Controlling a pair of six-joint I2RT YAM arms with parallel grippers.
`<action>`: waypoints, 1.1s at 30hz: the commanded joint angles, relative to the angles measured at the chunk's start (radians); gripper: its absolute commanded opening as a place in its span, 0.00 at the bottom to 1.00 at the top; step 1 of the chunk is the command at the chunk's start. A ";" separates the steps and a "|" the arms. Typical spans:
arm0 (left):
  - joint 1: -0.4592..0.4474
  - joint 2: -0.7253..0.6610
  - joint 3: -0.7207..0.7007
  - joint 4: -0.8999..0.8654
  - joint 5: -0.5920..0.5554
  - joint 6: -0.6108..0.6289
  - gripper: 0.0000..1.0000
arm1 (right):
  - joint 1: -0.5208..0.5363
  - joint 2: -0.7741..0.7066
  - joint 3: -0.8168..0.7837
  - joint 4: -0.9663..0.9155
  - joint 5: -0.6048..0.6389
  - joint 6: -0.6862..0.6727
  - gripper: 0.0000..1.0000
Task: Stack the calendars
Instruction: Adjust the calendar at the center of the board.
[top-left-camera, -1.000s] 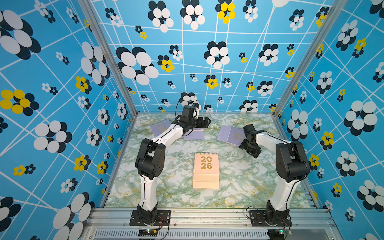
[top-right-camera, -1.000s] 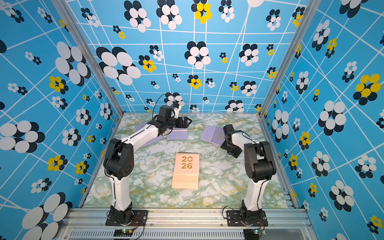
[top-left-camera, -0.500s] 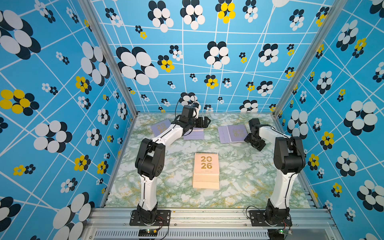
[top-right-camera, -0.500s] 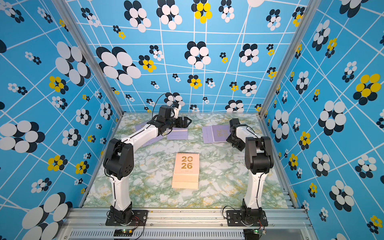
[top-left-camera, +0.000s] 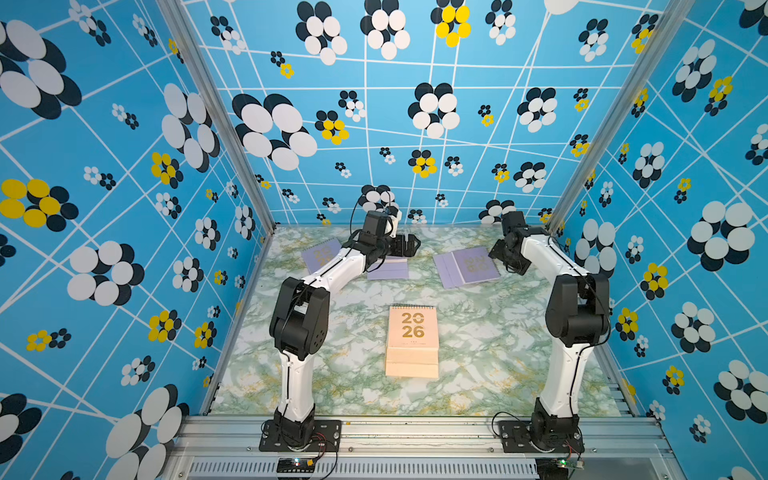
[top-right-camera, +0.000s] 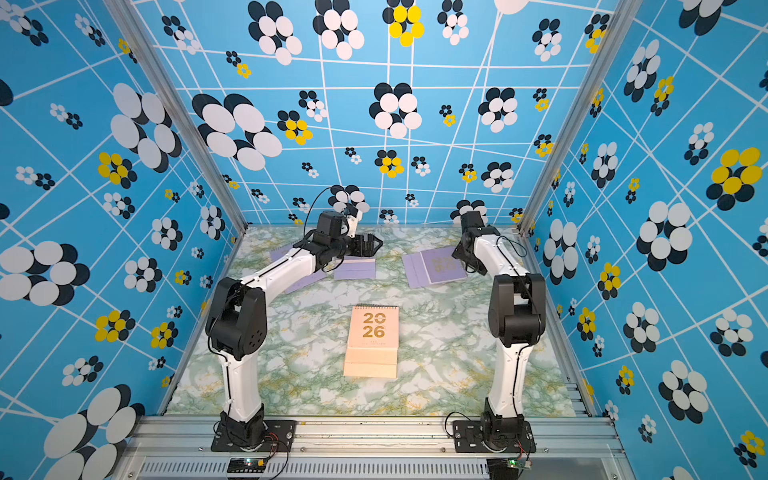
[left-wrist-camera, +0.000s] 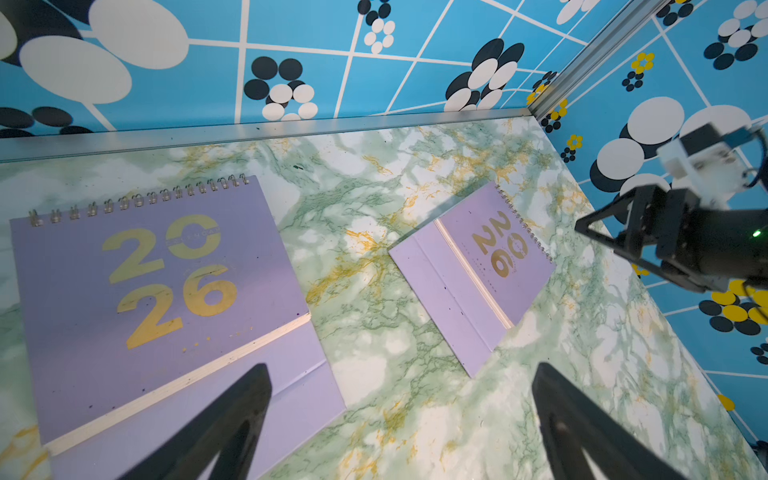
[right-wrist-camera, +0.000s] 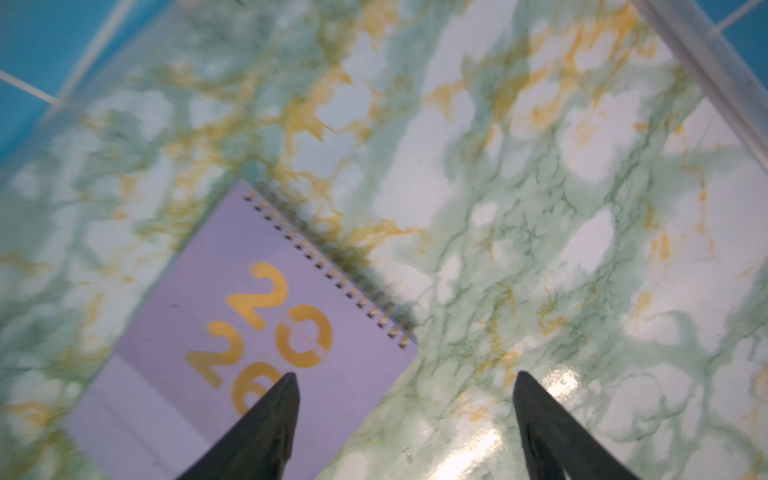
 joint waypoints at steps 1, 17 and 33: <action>0.012 -0.067 -0.011 -0.040 -0.027 0.030 1.00 | 0.036 0.115 0.171 -0.079 0.002 -0.057 0.82; 0.013 -0.199 -0.123 -0.109 -0.106 0.045 1.00 | 0.113 0.472 0.683 -0.157 -0.072 -0.030 0.81; 0.009 -0.288 -0.237 -0.122 -0.136 0.037 1.00 | 0.113 0.583 0.782 -0.194 -0.069 -0.013 0.82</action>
